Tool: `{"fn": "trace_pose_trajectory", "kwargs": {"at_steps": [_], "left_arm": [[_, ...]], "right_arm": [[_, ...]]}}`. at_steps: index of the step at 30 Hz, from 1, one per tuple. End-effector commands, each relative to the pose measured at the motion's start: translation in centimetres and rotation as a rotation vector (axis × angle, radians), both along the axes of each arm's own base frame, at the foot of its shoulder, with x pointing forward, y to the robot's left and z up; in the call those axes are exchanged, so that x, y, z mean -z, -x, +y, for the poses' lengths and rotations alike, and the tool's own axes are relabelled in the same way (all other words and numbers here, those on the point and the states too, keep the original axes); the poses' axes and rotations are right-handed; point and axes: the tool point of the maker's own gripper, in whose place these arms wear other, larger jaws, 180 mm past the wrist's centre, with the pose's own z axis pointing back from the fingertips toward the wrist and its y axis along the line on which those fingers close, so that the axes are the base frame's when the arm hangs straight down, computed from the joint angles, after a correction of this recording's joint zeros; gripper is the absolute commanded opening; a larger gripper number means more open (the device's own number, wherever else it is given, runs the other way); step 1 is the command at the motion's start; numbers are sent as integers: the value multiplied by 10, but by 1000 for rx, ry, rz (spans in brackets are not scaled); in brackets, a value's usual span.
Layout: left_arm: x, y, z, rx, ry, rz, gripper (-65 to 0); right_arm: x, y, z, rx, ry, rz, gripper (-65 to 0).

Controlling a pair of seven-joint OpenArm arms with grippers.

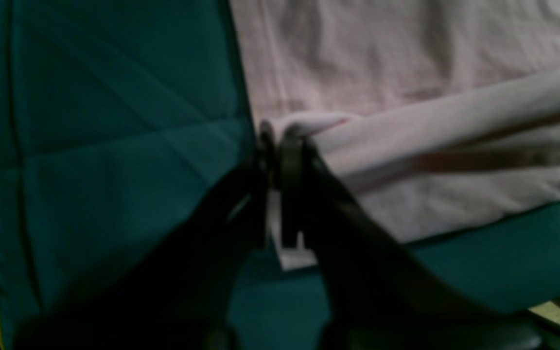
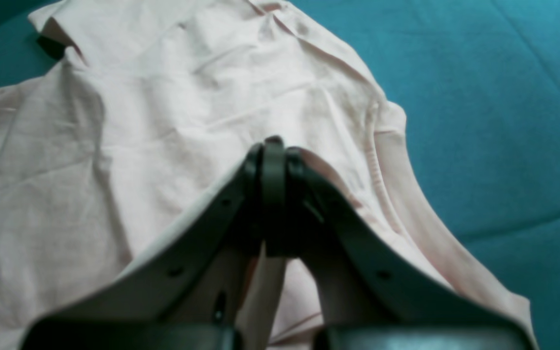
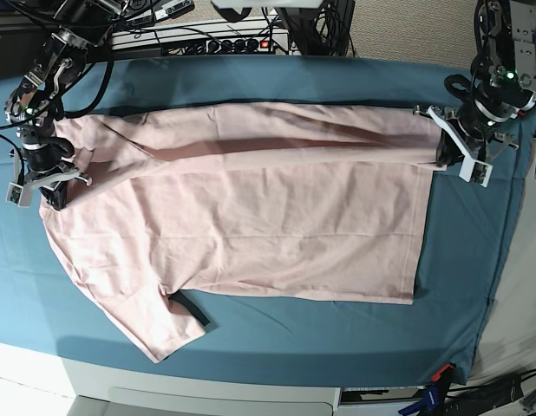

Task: Fold the T-shirt properly
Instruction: 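Fold the shirt's side strip inward with both grippers toward the shirt's middle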

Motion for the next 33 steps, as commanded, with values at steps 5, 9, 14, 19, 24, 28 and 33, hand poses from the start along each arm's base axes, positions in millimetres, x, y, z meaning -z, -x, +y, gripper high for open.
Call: {"fn": "trace_pose_trajectory", "kwargs": {"at_steps": [5,9,14,19,24,28,33], "left_arm": [[-9,-5,3,4,-12,-32,-650],[-9,-5,4,5,-17,-32,-467],[-8,-5,9,0,-54,-33,-349],[-7,-5,16,-7,-105,-34,-349],[-5,-4,26,-15,-175,-24,-349],[-3,-2,24,-13,-164,-11,-349],[0,5,1,80,-69,23,-349]], "right_arm": [[-20,-7,-5,-6,31,-55,-650],[-19,-8,-1,-34,38,-51,-456],[-19,-7,-6,-8,34,-46,-320],[-14,2,-16,21,45,5,-320],[-17,26,-43,121,-74,-1,-320],[-26,62,-72,223,-187,-43,-320],[-24,100,-87,246,-206,-15,-319]]}}
